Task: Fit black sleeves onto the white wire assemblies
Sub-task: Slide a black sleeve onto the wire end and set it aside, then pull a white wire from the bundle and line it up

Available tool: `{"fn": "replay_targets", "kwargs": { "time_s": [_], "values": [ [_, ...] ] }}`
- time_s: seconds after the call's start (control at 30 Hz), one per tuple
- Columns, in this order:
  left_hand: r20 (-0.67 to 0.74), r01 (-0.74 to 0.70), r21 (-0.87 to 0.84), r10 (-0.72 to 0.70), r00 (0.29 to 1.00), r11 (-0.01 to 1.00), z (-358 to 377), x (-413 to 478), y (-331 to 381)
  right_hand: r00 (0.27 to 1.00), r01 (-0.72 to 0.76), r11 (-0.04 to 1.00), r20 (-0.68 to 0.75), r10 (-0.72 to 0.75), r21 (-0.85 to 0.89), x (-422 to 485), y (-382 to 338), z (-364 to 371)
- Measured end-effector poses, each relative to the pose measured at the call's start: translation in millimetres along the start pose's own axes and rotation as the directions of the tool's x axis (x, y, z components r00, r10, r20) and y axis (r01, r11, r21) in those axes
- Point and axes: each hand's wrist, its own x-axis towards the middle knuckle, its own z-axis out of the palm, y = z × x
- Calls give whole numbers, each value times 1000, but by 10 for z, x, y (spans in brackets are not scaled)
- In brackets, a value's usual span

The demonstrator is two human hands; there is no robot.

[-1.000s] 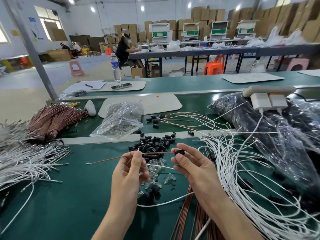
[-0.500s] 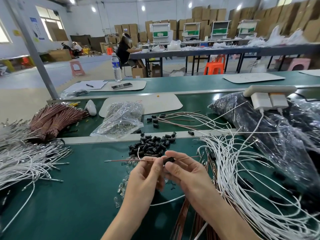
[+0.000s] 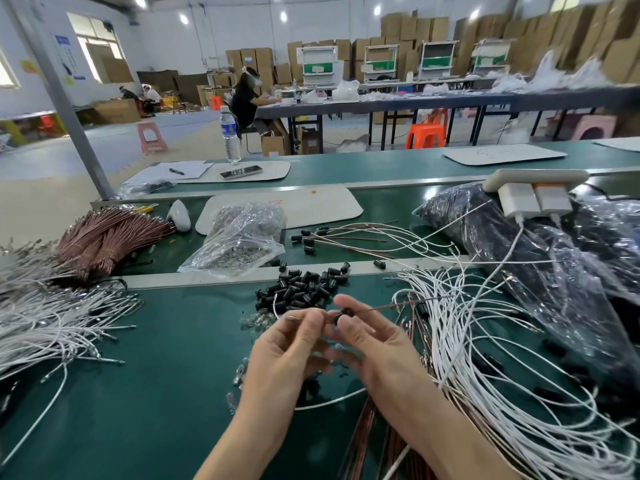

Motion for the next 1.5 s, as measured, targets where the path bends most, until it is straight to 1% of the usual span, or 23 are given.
{"fn": "replay_targets", "kwargs": {
  "time_s": [0.07,0.17,0.23,0.3,0.4,0.43,0.47,0.53,0.57,0.63,0.7,0.77,0.9,1.07,1.2,1.23,1.27,1.3,1.33,1.4,1.43,1.47,1.5],
  "values": [
    [3,-14,0,14,1000,1000,20,-11,0,1000,26,999,12,-26,-19,-12,1,14],
    [-74,-26,-37,23,997,999,-27,26,17,996,65,998,-61,-65,-2,0,-94,-83],
    [-66,-24,-15,23,998,1000,-30,16,13,995,72,997,-73,-72,-7,-7,-118,-138],
    [-24,-26,44,27,999,999,6,-15,5,997,66,997,-37,-68,-47,-25,-93,-129],
    [9,-81,231,81,997,970,37,-54,-37,995,100,993,-11,-101,-62,-31,-98,-126],
    [27,-134,345,133,991,929,18,-69,-57,992,125,991,-28,-126,-44,-22,-129,-157],
    [79,-215,490,203,976,845,-10,-84,-81,986,154,988,-57,-155,-19,-10,-175,-200],
    [264,-399,740,311,913,542,-74,-142,-140,965,224,974,-147,-218,23,0,-277,-308],
    [367,-472,790,316,875,390,-93,-171,-165,947,262,965,-200,-250,35,3,-319,-359],
    [490,-540,815,247,836,211,-109,-189,-207,906,320,947,-303,-295,33,3,-371,-435],
    [559,-576,812,155,814,93,-93,-174,-192,875,345,939,-368,-315,17,7,-396,-486],
    [644,-648,761,155,749,-30,-65,-141,-157,860,354,935,-398,-320,12,13,-411,-530],
    [686,-680,724,206,697,-110,-32,-78,109,865,347,935,-408,-292,67,11,-428,-549],
    [560,-554,824,322,763,-120,-248,140,731,885,327,936,-392,-253,132,15,-435,-542],
    [432,-465,880,565,703,-95,-507,270,1182,889,296,950,-393,-236,100,13,-408,-527],
    [344,-427,904,636,691,-26,-575,290,1243,889,295,950,-394,-234,99,15,-407,-527],
    [228,-414,903,689,688,114,-633,308,1263,891,292,950,-391,-230,108,15,-409,-527],
    [97,-422,856,708,699,299,-669,318,1243,898,286,949,-381,-218,130,16,-410,-520],
    [-25,-432,757,681,732,491,-676,317,1192,910,273,948,-363,-199,164,16,-407,-509],
    [-167,-366,454,481,861,812,-602,281,1008,941,219,949,-307,-144,225,20,-382,-466],
    [-200,-275,260,330,922,926,-545,257,871,954,180,954,-278,-109,241,23,-358,-435],
    [-221,-167,60,176,959,984,-472,221,726,964,141,958,-253,-77,248,24,-329,-404],
    [-233,-76,-94,53,971,993,-400,192,582,971,109,963,-232,-51,248,25,-303,-370]
  ]
}}
